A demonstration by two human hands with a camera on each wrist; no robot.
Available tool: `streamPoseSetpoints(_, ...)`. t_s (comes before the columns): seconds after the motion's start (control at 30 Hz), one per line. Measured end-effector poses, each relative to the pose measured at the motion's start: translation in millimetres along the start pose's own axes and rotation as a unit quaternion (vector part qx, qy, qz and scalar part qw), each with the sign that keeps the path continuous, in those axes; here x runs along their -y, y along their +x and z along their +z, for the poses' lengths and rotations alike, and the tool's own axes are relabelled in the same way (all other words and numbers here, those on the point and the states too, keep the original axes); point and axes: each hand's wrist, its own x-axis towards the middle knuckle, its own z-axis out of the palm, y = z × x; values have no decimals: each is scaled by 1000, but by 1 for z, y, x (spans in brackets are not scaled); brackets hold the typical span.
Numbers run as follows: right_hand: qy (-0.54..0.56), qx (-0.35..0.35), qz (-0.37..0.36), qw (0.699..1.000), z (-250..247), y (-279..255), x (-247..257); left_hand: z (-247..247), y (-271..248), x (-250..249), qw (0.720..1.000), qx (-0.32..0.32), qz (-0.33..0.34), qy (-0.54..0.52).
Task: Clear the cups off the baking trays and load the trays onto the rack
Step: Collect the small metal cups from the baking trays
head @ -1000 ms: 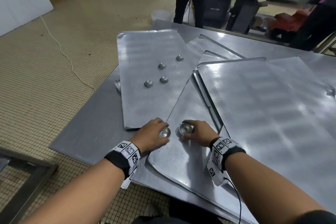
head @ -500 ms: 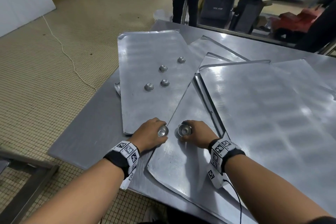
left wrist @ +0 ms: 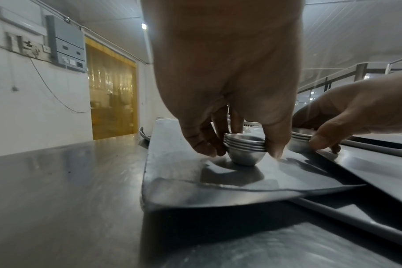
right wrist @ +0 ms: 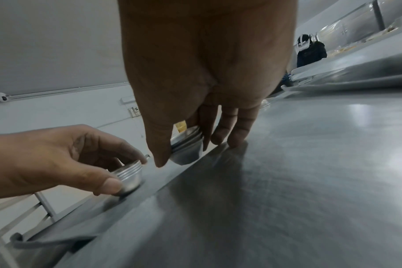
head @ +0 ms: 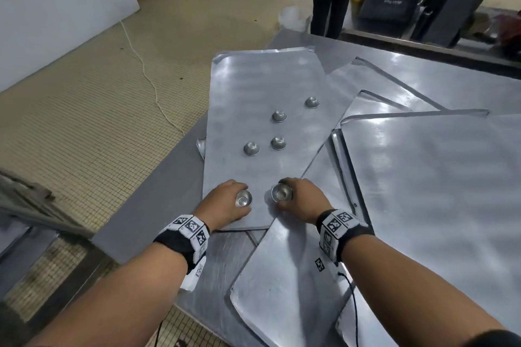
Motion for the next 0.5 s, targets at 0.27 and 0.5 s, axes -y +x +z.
streamPoseSetpoints(0.27,-33,1,29,999,6,21,5,-14,19,8,1000,-2,-16,9)
streamPoseSetpoints(0.5,10,10,51,999,-20,44,-6,-37,50,14,1000,6,13,-19)
